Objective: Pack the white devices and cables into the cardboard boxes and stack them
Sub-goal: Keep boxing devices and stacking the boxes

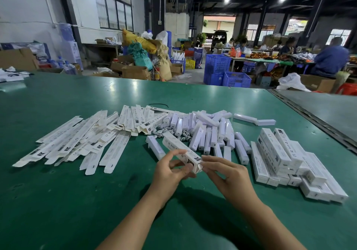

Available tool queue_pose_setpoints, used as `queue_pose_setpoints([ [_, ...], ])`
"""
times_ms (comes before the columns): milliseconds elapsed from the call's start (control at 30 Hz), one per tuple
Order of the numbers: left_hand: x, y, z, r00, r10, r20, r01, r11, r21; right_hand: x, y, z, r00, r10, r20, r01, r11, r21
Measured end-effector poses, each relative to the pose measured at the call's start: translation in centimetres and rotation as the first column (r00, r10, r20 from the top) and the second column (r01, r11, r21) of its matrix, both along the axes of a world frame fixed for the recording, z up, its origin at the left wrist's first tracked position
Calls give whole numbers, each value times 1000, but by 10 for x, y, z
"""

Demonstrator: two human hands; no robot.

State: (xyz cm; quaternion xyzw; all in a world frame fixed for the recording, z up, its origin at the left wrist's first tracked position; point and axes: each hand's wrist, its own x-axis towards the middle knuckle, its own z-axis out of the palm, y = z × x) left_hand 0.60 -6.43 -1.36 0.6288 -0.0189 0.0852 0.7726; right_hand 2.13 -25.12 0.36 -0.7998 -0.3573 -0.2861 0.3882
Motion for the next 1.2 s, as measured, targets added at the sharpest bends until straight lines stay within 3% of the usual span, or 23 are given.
queue_pose_setpoints([
  [467, -4, 1, 1, 998, -50, 47, 42, 986, 160, -1, 0, 0, 1000, -1, -1, 1, 1000, 22],
  [667, -4, 2, 1, 995, -81, 58, 75, 991, 113, -2, 3, -2, 999, 38, -35, -34, 994, 101],
  [1033, -7, 2, 5, 985, -166, 46, 163, 985, 61, -1, 4, -3, 973, 145, -179, -110, 975, 195],
  [1200, -8, 5, 4, 957, -288, 35, 286, 957, 44, -5, 2, 3, 925, 197, -324, -98, 949, 299],
])
